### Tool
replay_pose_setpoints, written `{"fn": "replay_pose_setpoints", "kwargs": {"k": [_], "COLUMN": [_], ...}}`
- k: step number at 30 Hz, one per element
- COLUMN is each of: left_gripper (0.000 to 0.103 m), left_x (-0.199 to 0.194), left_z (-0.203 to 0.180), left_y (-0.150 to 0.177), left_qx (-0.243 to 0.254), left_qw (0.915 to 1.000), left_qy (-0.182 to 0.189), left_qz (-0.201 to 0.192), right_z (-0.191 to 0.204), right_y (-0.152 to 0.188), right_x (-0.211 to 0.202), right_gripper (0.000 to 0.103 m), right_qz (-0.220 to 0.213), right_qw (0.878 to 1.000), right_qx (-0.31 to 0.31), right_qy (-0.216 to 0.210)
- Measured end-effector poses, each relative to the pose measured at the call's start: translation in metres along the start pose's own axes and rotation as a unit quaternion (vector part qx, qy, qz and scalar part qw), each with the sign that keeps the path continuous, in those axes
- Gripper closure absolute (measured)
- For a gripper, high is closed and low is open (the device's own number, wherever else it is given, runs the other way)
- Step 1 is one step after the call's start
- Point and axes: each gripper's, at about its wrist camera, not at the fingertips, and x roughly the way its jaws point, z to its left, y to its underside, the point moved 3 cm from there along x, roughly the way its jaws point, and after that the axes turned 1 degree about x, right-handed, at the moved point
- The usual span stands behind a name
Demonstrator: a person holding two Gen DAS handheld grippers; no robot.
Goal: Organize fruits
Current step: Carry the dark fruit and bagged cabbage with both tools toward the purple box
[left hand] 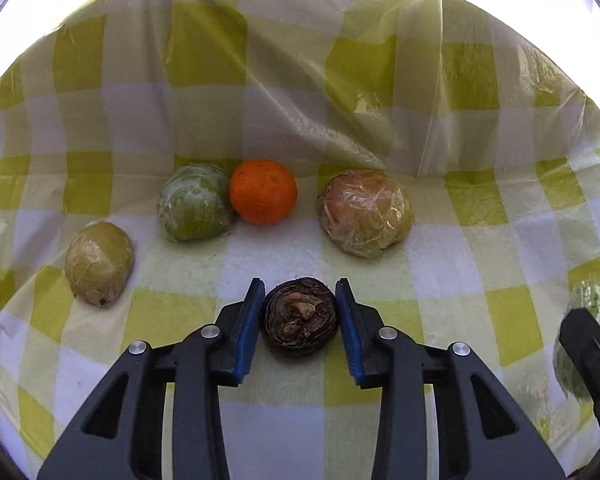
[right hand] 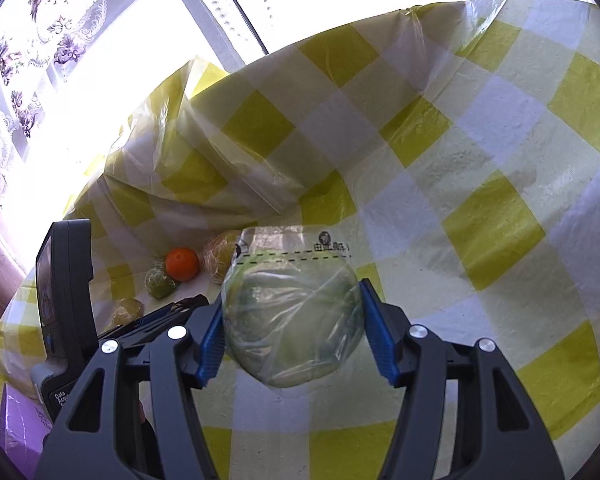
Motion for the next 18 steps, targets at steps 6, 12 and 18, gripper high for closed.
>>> {"fn": "replay_pose_setpoints", "kwargs": {"k": [6, 12, 18], "left_gripper": [0.069, 0.068, 0.068], "left_x": [-0.081, -0.146, -0.144], "left_z": [0.023, 0.039, 0.037], "left_y": [0.068, 0.159, 0.174], "left_qx": [-0.063, -0.088, -0.096], "left_qw": [0.9950, 0.9913, 0.9914], "left_qy": [0.039, 0.063, 0.075], "left_qz": [-0.067, -0.075, -0.048], "right_z": [0.000, 0.000, 0.000], "right_y": [-0.001, -0.001, 0.001], "right_x": [0.001, 0.002, 0.001], "right_gripper": [0.043, 0.043, 0.043], "right_qz": [0.002, 0.004, 0.004], "right_qw": [1.000, 1.000, 1.000], "right_qx": [-0.001, -0.003, -0.002], "right_qy": [-0.005, -0.008, -0.008]}}
